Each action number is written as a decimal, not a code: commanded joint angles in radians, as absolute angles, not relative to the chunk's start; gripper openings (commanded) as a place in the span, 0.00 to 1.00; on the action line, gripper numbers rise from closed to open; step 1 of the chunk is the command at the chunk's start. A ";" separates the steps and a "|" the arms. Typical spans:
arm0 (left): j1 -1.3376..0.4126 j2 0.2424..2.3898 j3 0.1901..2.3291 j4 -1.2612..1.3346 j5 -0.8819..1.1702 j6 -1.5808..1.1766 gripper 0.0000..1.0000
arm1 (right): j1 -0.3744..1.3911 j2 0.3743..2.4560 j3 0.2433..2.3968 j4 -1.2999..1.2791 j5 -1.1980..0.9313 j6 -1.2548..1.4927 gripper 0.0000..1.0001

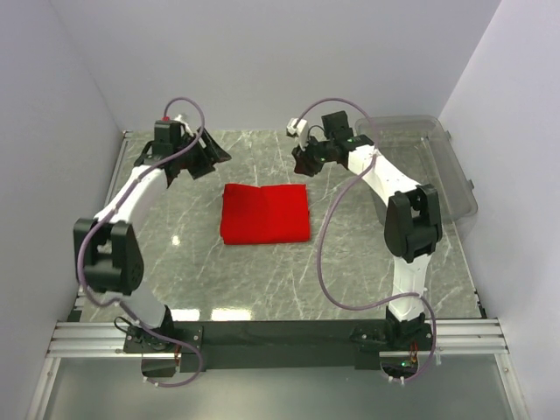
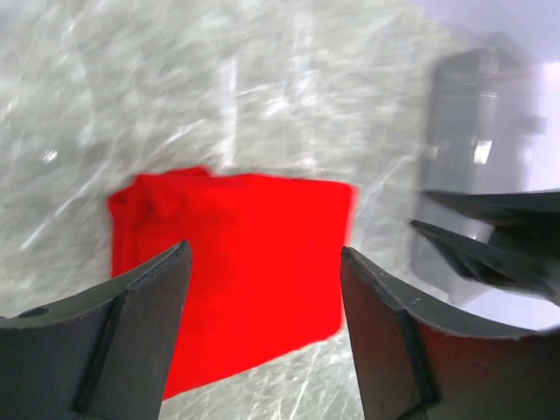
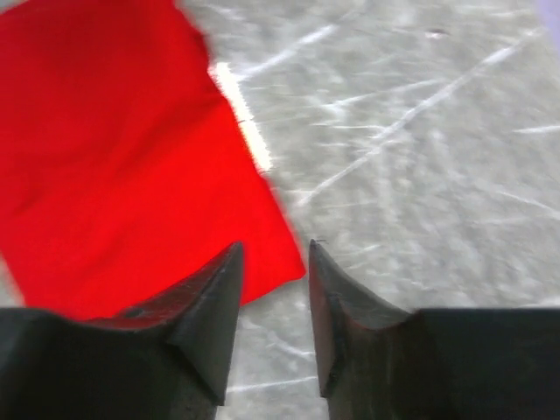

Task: Fold and stack the t-shirts
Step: Fold the tshirt

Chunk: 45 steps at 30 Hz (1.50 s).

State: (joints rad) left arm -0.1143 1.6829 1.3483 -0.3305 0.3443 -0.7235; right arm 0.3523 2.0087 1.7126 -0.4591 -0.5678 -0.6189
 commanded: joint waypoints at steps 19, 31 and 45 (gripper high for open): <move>-0.186 1.824 1.210 -0.060 0.568 -0.752 0.53 | 0.380 2.103 1.721 -0.586 -0.727 -0.295 0.09; -0.180 1.934 1.310 -0.196 0.379 -0.669 0.53 | 0.382 2.146 1.707 -0.568 -0.638 -0.221 0.07; -0.158 1.974 1.459 -0.278 0.097 -0.609 0.55 | 0.380 2.132 1.674 -0.563 -0.584 -0.210 0.05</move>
State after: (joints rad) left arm -0.1711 1.9873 1.4139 -0.2749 0.1875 -0.6655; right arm 0.3801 2.1471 1.6798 -0.5858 -0.5949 -0.2214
